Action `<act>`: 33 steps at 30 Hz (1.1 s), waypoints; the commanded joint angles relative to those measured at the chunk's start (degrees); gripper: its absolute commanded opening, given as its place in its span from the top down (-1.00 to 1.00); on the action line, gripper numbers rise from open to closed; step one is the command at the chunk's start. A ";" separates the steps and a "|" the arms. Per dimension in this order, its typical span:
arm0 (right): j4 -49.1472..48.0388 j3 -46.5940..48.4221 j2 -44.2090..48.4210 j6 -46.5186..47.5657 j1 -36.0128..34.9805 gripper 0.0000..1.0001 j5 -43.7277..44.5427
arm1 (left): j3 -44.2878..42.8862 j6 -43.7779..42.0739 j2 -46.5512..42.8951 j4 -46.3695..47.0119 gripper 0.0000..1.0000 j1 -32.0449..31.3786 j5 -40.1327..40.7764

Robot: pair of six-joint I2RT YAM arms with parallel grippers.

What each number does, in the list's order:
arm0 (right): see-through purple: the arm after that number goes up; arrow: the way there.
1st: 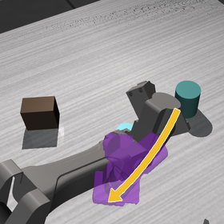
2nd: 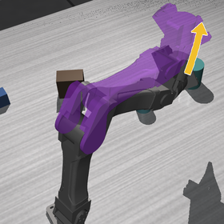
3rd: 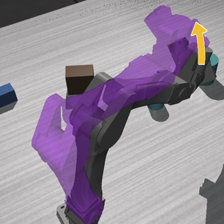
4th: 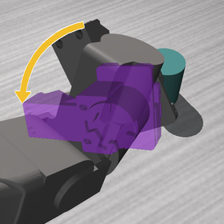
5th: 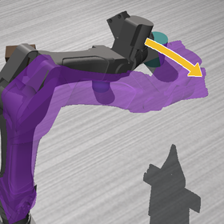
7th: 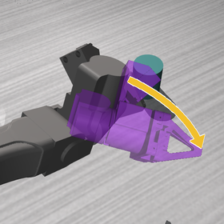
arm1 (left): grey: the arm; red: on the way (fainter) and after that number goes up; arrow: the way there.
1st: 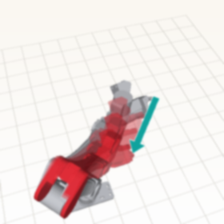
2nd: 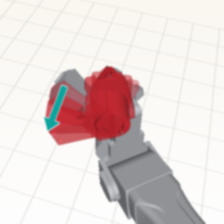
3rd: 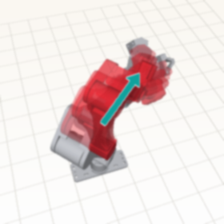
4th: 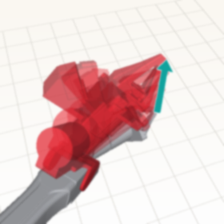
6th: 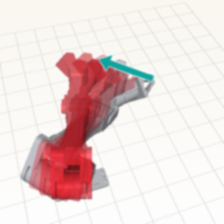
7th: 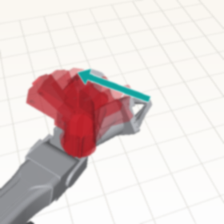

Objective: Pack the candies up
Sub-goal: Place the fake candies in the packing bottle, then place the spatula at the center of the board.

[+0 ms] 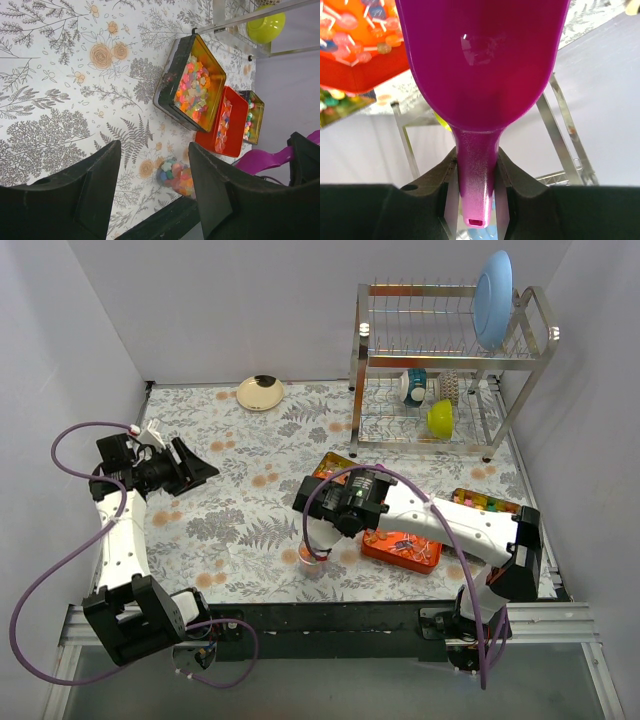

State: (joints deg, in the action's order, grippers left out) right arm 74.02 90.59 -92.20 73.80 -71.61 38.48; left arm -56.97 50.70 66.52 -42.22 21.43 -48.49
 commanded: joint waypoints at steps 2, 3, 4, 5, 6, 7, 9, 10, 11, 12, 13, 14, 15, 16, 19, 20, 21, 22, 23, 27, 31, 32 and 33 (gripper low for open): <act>0.78 12.93 -1.65 -7.08 4.98 0.97 -6.47 | -0.42 -7.69 -2.10 -4.27 -0.13 0.45 2.51; 0.25 14.69 -2.62 -8.57 5.78 0.97 -9.27 | -1.12 -8.94 -1.58 -5.06 -0.15 0.45 4.44; -0.71 19.32 -4.54 -11.63 6.74 0.97 -11.30 | -2.00 -11.12 -1.05 -7.16 -0.16 0.45 5.85; -2.11 21.10 -5.61 -13.05 8.49 0.97 -13.50 | -2.79 -13.50 -0.61 -8.57 -0.17 0.45 7.34; -3.43 22.51 -6.49 -14.37 9.12 0.97 -16.48 | -4.54 -16.56 0.53 -9.45 -0.18 0.45 8.66; -5.01 23.92 -8.06 -17.43 9.56 0.97 -17.81 | -5.34 -17.90 1.32 -11.73 -0.24 0.45 10.07; -9.91 25.16 -9.39 -20.35 11.32 0.97 -24.28 | -7.62 -23.50 2.73 -14.37 -0.26 0.45 12.36; -11.60 25.25 -10.44 -21.75 11.84 0.97 -26.94 | -8.24 -25.54 3.78 -16.65 -0.30 0.45 13.24; -13.97 24.56 -10.89 -24.81 12.81 0.97 -29.23 | -8.42 -27.04 4.23 -17.45 -0.31 0.45 15.59; -17.90 24.20 -11.50 -26.41 13.16 0.97 -33.17 | -8.68 -30.36 4.49 -18.16 -0.31 0.45 17.01; -19.95 23.94 -12.99 -27.91 13.52 0.97 -35.29 | -8.77 -31.44 4.84 -19.30 -0.32 0.45 18.16; -21.36 24.11 -13.96 -30.79 14.13 0.97 -37.66 | -8.60 -32.41 4.76 -19.74 -0.33 0.54 19.21; -22.68 24.20 -15.10 -32.13 14.31 0.97 -42.04 | -8.51 -33.29 4.67 -20.09 -0.37 0.45 21.14; -26.26 24.37 -17.37 -33.79 14.40 0.97 -43.30 | -8.16 -33.29 4.32 -19.92 -0.44 0.45 22.63; -31.02 27.09 -23.17 -39.07 14.92 0.97 -47.53 | -6.23 -34.78 2.30 -17.65 -0.67 0.54 27.56; -31.82 28.40 -24.85 -40.30 15.27 0.97 -48.31 | -5.88 -35.40 1.34 -17.03 -0.68 0.54 28.62; -32.35 31.20 -26.61 -42.75 15.54 0.97 -49.28 | -5.52 -36.36 0.98 -16.67 -0.70 0.54 29.06; -34.01 32.45 -29.67 -43.99 15.71 0.97 -49.38 | -5.35 -37.50 0.72 -16.50 -0.72 0.54 29.24; -35.25 32.98 -30.83 -45.22 16.59 0.97 -49.64 | -5.08 -38.73 0.45 -16.23 -0.74 0.45 29.42; -41.40 32.28 -34.88 -48.75 19.14 0.97 -50.60 | -5.61 -48.13 -5.40 -17.46 -0.96 2.82 17.67; -43.25 35.35 -41.37 -48.92 20.11 0.97 -49.55 | -2.45 -55.53 -7.38 -18.60 -0.96 2.83 12.54; -43.87 35.36 -42.17 -49.36 20.20 0.97 -49.55 | -2.10 -56.23 -6.15 -19.04 -0.97 2.83 13.06; -44.66 35.36 -42.96 -49.63 20.20 0.97 -49.47 | -2.27 -59.11 -4.75 -19.91 -0.97 2.74 13.24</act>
State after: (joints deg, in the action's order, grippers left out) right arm 36.12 122.54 -132.70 27.24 -52.14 -9.80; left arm -60.88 2.11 60.03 -59.96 24.01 -30.85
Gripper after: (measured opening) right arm 0.342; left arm 0.982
